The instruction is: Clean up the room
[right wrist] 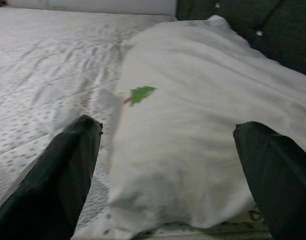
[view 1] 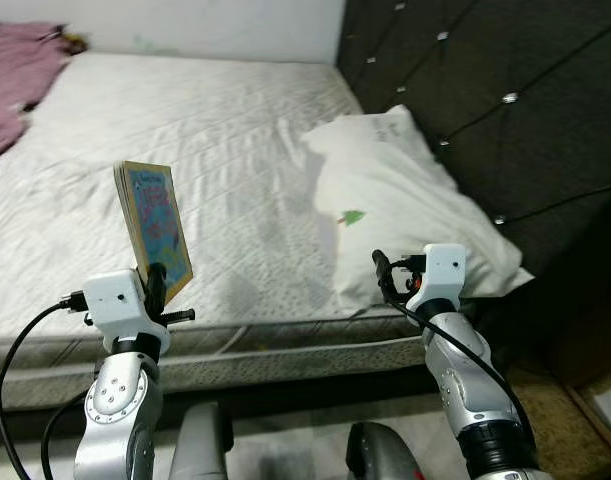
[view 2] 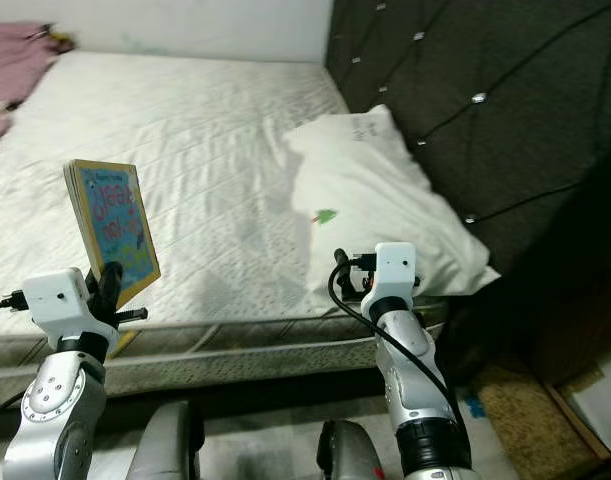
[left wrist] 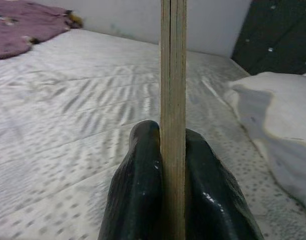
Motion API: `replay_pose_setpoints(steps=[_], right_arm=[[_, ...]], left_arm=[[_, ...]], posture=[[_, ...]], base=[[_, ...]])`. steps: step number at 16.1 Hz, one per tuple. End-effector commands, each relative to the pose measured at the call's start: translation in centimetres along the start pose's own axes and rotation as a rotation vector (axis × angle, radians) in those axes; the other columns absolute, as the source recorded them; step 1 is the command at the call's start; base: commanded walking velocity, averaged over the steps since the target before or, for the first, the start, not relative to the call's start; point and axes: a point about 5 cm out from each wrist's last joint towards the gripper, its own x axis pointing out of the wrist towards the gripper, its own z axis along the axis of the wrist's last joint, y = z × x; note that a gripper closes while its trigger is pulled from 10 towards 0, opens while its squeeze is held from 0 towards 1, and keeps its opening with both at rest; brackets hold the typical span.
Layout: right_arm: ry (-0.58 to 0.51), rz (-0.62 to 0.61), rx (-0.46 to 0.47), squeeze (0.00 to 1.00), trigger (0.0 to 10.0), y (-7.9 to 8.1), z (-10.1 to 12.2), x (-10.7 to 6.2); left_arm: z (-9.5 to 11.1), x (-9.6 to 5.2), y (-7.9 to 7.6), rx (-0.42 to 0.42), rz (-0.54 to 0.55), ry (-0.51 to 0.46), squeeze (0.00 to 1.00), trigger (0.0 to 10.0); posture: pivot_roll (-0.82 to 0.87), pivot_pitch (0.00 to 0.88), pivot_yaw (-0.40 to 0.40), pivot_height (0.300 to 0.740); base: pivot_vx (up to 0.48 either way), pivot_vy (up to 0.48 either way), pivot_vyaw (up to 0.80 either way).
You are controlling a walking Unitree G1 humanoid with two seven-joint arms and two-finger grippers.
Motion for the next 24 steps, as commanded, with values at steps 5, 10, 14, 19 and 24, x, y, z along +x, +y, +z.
replay_pose_setpoints(steps=[5, 10, 14, 19, 24], right_arm=[[-0.007, 0.003, -0.012, 0.00, 10.0, -0.2, 0.2, 0.2], [-0.008, 0.012, -0.021, 0.00, 10.0, -0.1, 0.1, 0.3], [-0.009, 0.023, -0.022, 0.00, 10.0, -0.1, 0.0, 0.3], [-0.005, 0.029, -0.037, 0.00, 10.0, 0.2, 0.0, 0.5], [-0.013, 0.028, -0.043, 0.00, 10.0, 0.1, 0.2, 0.5]], left_arm=[[1.5, 0.3, -0.8, -0.010, -0.039, -0.071, 0.00, 10.0], [1.4, 0.5, -1.1, -0.018, -0.028, -0.067, 0.00, 10.0], [1.3, 0.6, -1.0, -0.027, -0.017, -0.067, 0.00, 10.0], [0.9, 1.7, -1.1, -0.127, 0.012, -0.068, 0.00, 10.0], [0.8, 3.8, -2.0, -0.326, 0.037, -0.065, 0.00, 10.0]], posture=[[0.03, 0.069, -0.073, 0.590], [0.03, 0.061, -0.072, 0.590], [0.03, 0.057, -0.075, 0.568], [0.01, 0.060, -0.089, 0.523], [-0.02, 0.059, -0.098, 0.523]], base=[[0.480, 0.000, 0.00], [0.000, 0.000, 0.00], [0.000, 0.000, 0.00], [0.000, 0.000, 0.00], [0.000, 0.000, 0.00]])
